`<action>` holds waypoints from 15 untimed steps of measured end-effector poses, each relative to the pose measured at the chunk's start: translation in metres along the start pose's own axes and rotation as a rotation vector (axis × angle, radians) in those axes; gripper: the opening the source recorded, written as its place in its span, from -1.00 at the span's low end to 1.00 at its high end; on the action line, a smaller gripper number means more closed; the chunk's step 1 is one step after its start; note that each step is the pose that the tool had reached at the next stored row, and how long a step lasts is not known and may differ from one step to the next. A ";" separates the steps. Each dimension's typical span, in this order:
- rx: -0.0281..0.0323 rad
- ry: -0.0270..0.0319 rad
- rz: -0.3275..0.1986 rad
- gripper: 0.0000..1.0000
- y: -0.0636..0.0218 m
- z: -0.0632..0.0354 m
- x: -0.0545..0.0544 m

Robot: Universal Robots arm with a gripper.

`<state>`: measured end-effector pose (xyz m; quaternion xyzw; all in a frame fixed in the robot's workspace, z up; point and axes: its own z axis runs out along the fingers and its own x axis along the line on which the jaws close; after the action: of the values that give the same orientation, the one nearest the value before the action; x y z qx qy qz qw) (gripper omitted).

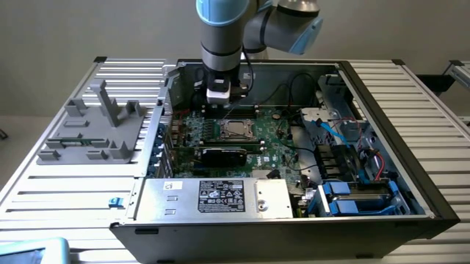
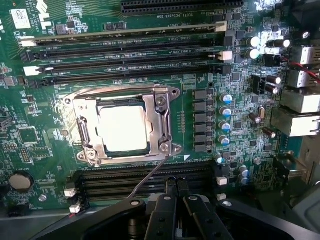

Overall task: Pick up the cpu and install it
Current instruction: 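Install the first cpu locking lever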

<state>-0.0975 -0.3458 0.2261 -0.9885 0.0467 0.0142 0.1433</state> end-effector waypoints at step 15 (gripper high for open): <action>0.0047 0.0191 -0.001 -0.76 0.0056 0.0123 0.000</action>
<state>-0.0985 -0.3476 0.2127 -0.9882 0.0475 0.0046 0.1452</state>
